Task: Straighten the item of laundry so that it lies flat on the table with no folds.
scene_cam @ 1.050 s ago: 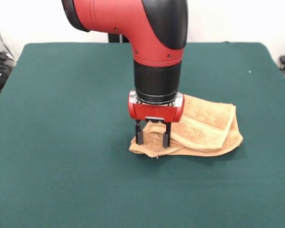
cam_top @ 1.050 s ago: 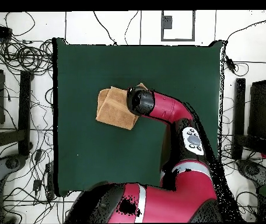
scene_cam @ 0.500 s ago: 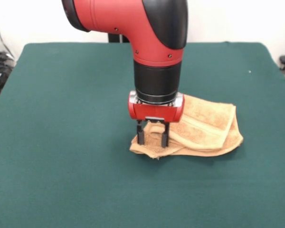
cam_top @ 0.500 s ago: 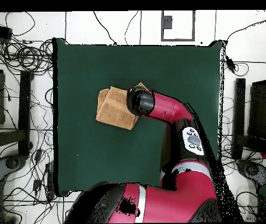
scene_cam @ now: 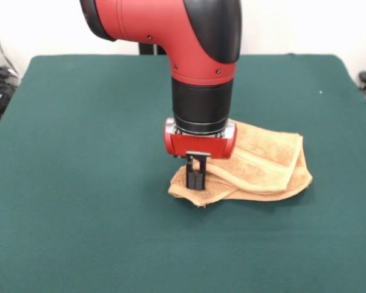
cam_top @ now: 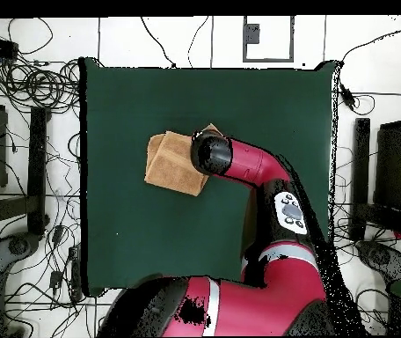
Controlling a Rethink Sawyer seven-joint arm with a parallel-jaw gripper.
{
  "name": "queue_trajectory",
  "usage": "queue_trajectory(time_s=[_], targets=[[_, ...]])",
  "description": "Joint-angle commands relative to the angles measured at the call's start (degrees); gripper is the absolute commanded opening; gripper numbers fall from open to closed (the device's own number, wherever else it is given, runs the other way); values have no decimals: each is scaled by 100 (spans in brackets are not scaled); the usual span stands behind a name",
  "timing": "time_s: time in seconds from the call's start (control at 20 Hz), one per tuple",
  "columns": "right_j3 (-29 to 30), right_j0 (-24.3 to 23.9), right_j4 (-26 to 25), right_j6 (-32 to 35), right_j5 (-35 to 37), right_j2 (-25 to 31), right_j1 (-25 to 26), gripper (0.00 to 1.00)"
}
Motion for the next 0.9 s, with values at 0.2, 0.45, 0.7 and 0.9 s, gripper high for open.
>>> queue_trajectory(time_s=[0.2, 0.45, 0.7, 0.9], targets=[[472, 252, 155, 1225, -307, 372, 182, 0], [681, 245, 159, 1184, 21, 275, -391, 0], [1028, 81, 352, 1339, 109, 328, -977, 0], [1226, 229, 362, 1413, 325, 42, -1435, 0]])
